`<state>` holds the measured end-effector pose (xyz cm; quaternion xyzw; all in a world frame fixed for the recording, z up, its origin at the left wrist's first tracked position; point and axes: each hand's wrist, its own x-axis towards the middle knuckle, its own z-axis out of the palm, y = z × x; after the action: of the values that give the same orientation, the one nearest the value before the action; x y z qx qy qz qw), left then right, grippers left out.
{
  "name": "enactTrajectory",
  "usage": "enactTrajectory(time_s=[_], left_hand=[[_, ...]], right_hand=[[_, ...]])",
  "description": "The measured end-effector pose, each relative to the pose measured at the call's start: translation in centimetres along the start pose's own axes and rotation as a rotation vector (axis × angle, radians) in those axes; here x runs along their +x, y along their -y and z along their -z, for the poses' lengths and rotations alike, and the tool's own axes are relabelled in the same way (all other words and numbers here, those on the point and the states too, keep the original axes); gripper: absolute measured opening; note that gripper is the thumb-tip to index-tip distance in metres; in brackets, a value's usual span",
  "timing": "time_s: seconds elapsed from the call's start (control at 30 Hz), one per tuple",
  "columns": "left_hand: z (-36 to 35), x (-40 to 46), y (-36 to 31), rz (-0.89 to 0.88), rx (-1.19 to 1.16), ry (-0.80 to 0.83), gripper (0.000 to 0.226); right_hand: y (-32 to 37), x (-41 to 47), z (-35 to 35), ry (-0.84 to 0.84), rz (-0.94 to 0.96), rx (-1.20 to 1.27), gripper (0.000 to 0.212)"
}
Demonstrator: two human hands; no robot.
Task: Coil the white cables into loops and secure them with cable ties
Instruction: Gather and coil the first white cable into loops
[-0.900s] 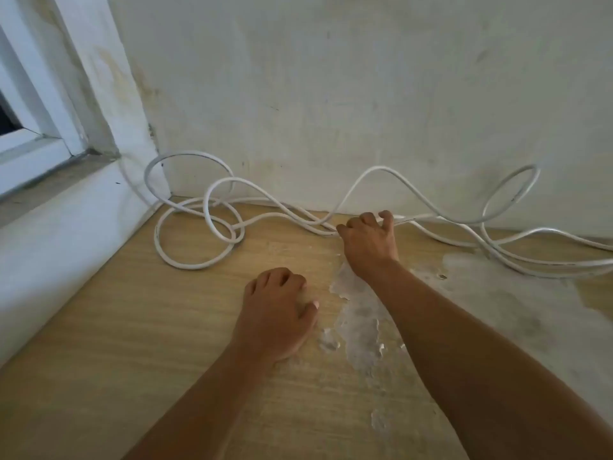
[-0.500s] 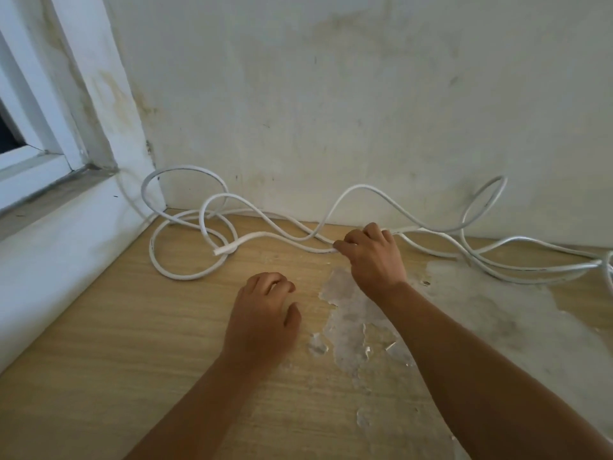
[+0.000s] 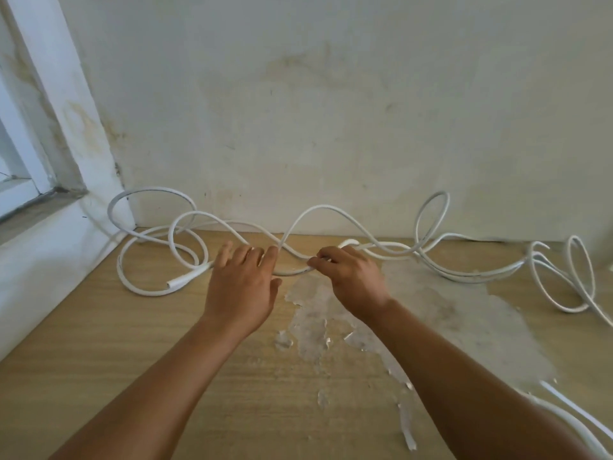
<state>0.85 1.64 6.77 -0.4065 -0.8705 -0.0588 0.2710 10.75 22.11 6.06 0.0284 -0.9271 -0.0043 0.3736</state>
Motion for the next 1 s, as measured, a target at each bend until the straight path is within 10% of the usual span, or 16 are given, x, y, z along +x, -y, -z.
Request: enactTrajectory(time_s=[0.5,1.0], left_hand=[[1.6,-2.0,-1.1,0.150,-0.263,-0.255,0.024],[2.4,-4.5,0.4,0.097,-0.617,-0.432,0.048]], right_hand=[[-2.8,-5.3,2.5,0.094,-0.440,-0.073,0.042],[-4.9,-3.1,3.9,0.386,-0.357,-0.247,0.029]])
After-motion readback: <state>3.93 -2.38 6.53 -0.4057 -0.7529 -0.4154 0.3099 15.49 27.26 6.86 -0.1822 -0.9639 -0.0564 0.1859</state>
